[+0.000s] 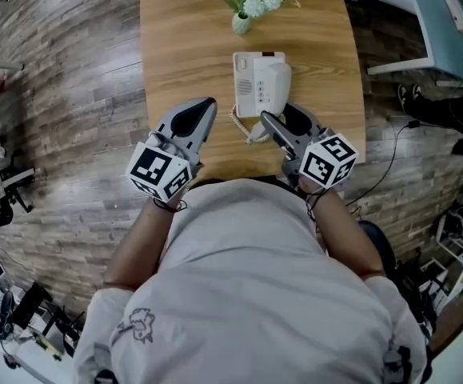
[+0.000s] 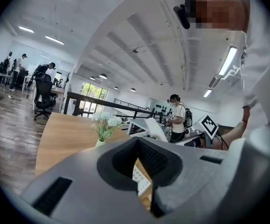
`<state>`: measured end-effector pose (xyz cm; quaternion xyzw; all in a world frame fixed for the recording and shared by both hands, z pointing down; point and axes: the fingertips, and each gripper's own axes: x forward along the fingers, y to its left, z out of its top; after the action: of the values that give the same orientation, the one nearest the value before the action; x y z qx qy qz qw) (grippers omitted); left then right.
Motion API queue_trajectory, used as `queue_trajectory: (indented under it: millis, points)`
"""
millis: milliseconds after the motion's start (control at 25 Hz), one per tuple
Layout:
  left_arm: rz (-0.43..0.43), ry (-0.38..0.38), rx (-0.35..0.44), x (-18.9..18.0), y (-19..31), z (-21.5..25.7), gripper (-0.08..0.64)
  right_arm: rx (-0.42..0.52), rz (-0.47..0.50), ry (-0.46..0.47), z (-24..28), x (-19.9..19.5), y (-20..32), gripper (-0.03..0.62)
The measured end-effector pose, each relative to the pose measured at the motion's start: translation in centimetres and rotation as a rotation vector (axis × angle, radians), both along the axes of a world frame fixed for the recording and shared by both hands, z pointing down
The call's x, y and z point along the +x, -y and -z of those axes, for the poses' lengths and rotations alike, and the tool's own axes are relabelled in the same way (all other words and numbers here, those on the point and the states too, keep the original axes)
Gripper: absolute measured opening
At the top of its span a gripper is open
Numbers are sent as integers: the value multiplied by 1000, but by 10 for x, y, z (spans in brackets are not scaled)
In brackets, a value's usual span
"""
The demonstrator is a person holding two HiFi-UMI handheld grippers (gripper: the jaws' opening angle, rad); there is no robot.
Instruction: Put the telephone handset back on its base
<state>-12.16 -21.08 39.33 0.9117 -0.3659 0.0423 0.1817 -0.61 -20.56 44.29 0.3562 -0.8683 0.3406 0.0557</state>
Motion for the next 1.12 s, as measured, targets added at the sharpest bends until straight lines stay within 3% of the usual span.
queue_trajectory:
  millis: [400,1120]
  points:
    - [-51,-7,-55,-16,19,-38,5,-88,-47,-86,-62,-19,24,221]
    - [-104,54,-146,-18,46,-116,5,-245,-103,-289,-154,-28,59,221]
